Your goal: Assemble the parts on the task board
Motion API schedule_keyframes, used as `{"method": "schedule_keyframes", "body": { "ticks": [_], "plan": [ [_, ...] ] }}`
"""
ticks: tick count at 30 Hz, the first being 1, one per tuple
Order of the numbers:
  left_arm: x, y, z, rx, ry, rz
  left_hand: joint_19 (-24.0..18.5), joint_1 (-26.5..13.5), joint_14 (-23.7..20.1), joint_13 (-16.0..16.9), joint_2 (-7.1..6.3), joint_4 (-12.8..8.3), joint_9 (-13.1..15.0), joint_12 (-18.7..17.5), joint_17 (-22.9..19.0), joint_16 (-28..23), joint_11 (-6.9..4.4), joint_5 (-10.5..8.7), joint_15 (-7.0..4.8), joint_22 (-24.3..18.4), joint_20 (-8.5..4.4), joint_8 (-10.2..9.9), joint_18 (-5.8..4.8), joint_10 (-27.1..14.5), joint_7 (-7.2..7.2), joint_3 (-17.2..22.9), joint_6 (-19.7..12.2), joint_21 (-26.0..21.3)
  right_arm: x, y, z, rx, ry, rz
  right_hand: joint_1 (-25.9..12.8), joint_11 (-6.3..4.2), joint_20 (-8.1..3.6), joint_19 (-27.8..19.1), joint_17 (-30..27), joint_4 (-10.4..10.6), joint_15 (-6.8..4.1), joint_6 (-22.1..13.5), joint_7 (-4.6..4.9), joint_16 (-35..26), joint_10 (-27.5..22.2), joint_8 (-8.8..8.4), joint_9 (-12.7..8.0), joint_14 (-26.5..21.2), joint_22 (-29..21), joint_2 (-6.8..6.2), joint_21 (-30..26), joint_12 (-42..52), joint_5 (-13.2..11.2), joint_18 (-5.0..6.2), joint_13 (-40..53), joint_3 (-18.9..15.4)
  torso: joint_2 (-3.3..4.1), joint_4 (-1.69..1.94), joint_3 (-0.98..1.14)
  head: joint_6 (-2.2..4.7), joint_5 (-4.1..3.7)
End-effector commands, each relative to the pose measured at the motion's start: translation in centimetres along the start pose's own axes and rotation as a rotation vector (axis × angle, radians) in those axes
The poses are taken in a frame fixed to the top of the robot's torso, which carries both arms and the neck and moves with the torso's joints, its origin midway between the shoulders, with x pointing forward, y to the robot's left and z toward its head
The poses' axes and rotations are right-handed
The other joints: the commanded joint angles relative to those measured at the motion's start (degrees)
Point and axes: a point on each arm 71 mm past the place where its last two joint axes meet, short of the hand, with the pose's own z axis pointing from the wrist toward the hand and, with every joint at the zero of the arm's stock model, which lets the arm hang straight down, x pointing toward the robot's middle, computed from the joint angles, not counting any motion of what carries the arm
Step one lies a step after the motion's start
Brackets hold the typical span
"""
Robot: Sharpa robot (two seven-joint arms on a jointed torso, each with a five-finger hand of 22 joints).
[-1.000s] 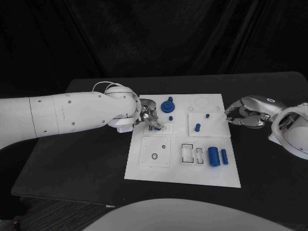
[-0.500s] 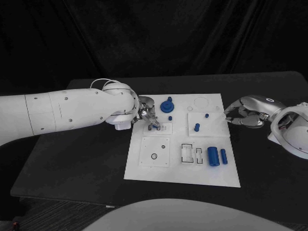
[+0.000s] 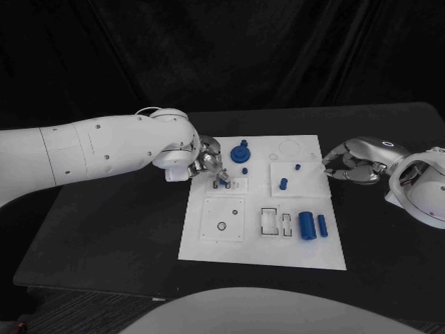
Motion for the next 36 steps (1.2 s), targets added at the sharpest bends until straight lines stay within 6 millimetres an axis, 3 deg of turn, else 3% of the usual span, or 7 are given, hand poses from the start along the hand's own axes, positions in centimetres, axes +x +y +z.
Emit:
{"method": "schedule_keyframes", "body": {
  "ticks": [1,13,36],
  "plan": [
    [0.46,-0.15,0.05,-0.010,0.094,-0.033,-0.28,-0.24,5.95,13.96,-0.38,-1.79,0.06,-0.11,15.09,0.15,0.20,-0.18,0.07,10.03,-0.16,0.24,0.74,4.87,-0.62,2.23,0.49,-0.07,0.08,-0.08,-0.01,0.011,0.002,0.000,0.17,0.42,0.07,-0.53,15.09,0.18,0.27,0.17,0.04,0.15,6.06,-0.23,-0.05,6.05,7.34,-0.53,-0.17,0.15,0.31,0.42,15.09,0.31,-0.01,-0.03,0.02,-0.01,-0.01],
    [0.29,-0.31,0.32,-0.024,0.103,-0.039,-0.19,-0.25,5.95,13.98,-0.33,-1.89,0.08,-0.08,15.09,0.15,0.19,0.02,0.06,10.06,-0.16,0.24,0.72,4.89,-0.61,2.51,0.47,0.03,0.08,-0.07,-0.03,0.010,0.002,0.000,0.17,0.42,0.07,-0.53,15.09,0.18,0.27,0.17,0.04,0.15,6.06,-0.23,-0.05,6.05,7.34,-0.53,-0.17,0.15,0.31,0.42,15.09,0.31,0.04,0.02,-0.03,-0.01,-0.57],
    [0.04,-0.61,0.65,-0.032,0.087,-0.046,-0.22,-0.22,5.95,13.91,-0.04,-2.22,0.14,-0.16,15.09,0.15,0.25,0.39,0.08,10.06,-0.16,0.17,0.72,4.82,-0.48,3.41,0.23,-0.01,0.10,-0.02,-0.02,0.010,0.004,0.000,0.17,0.42,0.07,-0.53,15.09,0.18,0.27,0.17,0.04,0.15,6.06,-0.23,-0.05,6.05,7.34,-0.53,-0.17,0.15,0.31,0.42,15.09,0.31,0.03,0.06,0.01,-0.01,-0.45]
  ]
}}
